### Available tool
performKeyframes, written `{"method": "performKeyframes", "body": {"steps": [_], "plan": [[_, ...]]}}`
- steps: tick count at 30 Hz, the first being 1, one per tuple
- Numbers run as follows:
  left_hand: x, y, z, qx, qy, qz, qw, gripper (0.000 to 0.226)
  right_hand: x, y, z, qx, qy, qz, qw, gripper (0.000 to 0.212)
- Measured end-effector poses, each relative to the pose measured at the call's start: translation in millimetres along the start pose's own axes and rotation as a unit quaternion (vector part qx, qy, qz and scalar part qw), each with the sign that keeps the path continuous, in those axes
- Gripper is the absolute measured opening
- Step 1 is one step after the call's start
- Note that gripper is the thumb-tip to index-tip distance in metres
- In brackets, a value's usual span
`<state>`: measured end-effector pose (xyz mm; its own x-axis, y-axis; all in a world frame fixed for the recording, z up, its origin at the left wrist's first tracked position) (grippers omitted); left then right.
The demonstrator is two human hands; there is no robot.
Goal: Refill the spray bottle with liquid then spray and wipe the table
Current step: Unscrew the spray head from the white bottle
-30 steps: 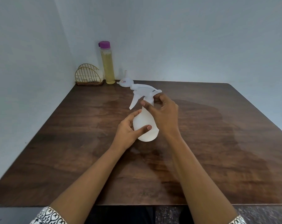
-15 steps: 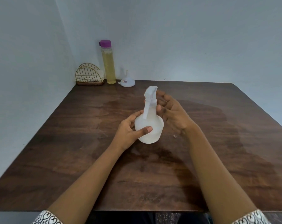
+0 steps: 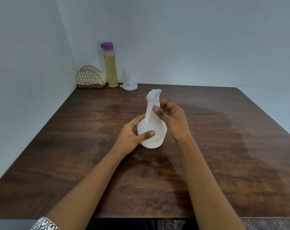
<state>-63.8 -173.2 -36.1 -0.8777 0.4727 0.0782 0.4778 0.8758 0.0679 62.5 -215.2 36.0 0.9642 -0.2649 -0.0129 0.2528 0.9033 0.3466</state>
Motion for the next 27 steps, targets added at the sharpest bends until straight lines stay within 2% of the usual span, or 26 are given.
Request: {"method": "performKeyframes", "body": {"steps": [2,4,6,8,10,12,15,16,18,20,22,25,27], "plan": [[-0.1,-0.3,-0.1,0.000,0.003,-0.001,1.000,0.061,-4.7,-2.1,1.4,-0.017,0.055,0.069,0.996,0.019],[0.2,-0.4,-0.1,0.000,0.005,-0.004,1.000,0.061,-3.3,-1.4,-1.3,-0.028,0.028,0.081,0.996,0.029],[0.8,-0.4,0.6,0.001,0.004,-0.007,1.000,0.061,1.3,2.5,-3.0,-0.024,-0.071,0.026,0.997,0.043],[0.3,-0.9,1.2,0.004,0.001,-0.007,1.000,0.061,4.9,3.4,2.4,-0.003,-0.158,-0.060,0.986,0.041],[0.4,-1.1,0.7,0.004,0.000,-0.006,1.000,0.062,5.0,1.8,8.2,0.018,-0.175,-0.108,0.979,0.035],[0.5,-1.0,0.7,0.004,-0.001,-0.006,1.000,0.062,5.4,2.6,3.0,0.017,-0.148,-0.095,0.984,0.027],[0.0,-1.2,-0.8,-0.002,0.009,-0.007,1.000,0.062,-1.8,1.6,-7.3,-0.002,0.009,0.009,1.000,0.016],[-0.3,-1.3,-1.4,-0.004,0.011,-0.008,1.000,0.062,-4.4,0.6,-6.9,-0.008,0.064,0.039,0.997,0.018],[-0.5,-1.3,-2.3,-0.008,0.013,-0.011,1.000,0.060,-5.1,0.6,-3.8,-0.010,0.095,0.067,0.993,0.022],[-0.9,-1.3,-2.9,-0.011,0.016,-0.011,1.000,0.061,-0.7,1.7,-2.2,0.001,0.067,0.044,0.997,0.026],[-0.7,-0.9,-1.2,-0.010,0.015,-0.011,1.000,0.063,4.7,1.6,-2.8,0.016,-0.002,-0.012,1.000,0.031],[0.4,0.5,2.4,-0.005,0.010,-0.012,1.000,0.062,4.2,-0.8,6.2,0.070,-0.154,-0.087,0.982,0.040],[0.2,0.8,3.6,-0.005,0.009,-0.009,1.000,0.065,1.3,-1.7,12.6,0.091,-0.183,-0.118,0.972,0.041]]}}
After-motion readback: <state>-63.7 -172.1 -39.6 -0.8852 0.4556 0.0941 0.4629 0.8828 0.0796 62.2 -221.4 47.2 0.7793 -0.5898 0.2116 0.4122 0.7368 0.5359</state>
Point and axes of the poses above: each hand's wrist, its own y-axis towards the middle knuckle, its own x-axis out of the back of the hand, z = x × y, the point moved 8 cm from there along y, towards the middle knuckle, and after that the axes turned 4 degrees about x, right-handed, at the moved point
